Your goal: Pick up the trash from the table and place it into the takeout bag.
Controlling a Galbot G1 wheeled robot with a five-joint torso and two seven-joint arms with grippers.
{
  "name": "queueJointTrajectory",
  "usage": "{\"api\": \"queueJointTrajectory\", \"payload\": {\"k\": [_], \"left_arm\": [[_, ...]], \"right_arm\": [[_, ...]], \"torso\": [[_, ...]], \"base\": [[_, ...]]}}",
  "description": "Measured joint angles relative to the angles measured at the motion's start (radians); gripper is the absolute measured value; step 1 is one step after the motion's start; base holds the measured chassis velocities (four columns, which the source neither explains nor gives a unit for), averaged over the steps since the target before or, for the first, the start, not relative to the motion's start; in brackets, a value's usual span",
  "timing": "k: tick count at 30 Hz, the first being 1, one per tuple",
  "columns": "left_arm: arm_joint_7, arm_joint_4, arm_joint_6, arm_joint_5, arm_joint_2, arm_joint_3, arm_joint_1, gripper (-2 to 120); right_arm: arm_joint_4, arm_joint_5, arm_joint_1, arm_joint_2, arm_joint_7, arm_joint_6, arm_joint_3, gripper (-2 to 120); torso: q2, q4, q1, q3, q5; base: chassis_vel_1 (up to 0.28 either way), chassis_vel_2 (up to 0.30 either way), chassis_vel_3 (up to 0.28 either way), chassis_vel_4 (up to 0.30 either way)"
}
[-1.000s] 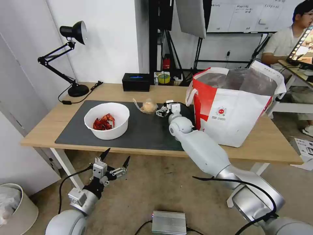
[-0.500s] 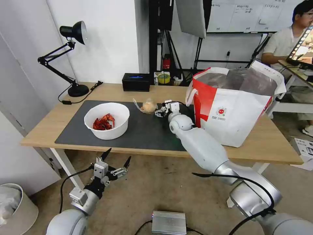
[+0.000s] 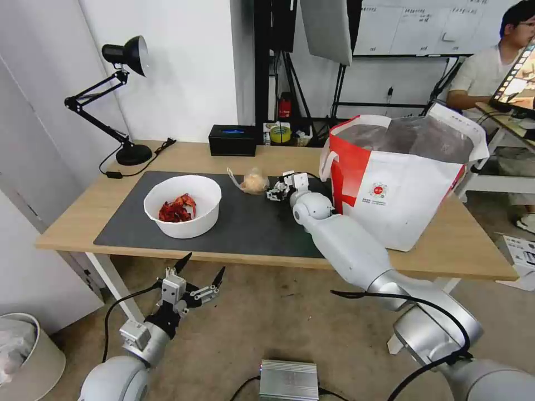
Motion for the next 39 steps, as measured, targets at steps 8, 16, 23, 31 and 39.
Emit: {"api": "queueJointTrajectory", "payload": {"k": [8, 16, 23, 31, 39], "left_arm": [[0.000, 0.003, -0.002, 0.000, -0.002, 0.003, 0.000, 100], [0.000, 0.012, -0.017, 0.000, -0.001, 0.010, -0.006, 100], [0.001, 0.003, -0.017, -0.002, 0.000, 0.012, -0.008, 100], [0.001, 0.004, -0.016, -0.010, 0.014, 0.017, -0.013, 100], [0.001, 0.005, -0.013, -0.019, 0.018, 0.023, -0.018, 100]], "right_arm": [[-0.004, -0.007, 0.002, -0.001, 0.002, -0.008, 0.001, 100], [-0.001, -0.010, 0.002, -0.009, 0.008, -0.009, 0.008, 100], [0.005, -0.010, -0.005, -0.011, 0.011, -0.010, 0.016, 100], [0.016, -0.008, -0.011, -0.013, 0.012, -0.016, 0.021, 100], [-0.015, -0.007, 0.005, -0.017, 0.005, -0.017, 0.026, 100]], "torso": [[0.000, 0.0001, 0.000, 0.000, 0.0000], [0.000, 0.0000, 0.000, 0.000, 0.0000], [0.000, 0.0000, 0.000, 0.000, 0.0000], [0.000, 0.0000, 0.000, 0.000, 0.0000], [0.000, 0.0000, 0.000, 0.000, 0.0000]], "base": [[0.000, 0.000, 0.000, 0.000], [0.000, 0.000, 0.000, 0.000], [0.000, 0.000, 0.000, 0.000], [0.000, 0.000, 0.000, 0.000], [0.000, 0.000, 0.000, 0.000]]}}
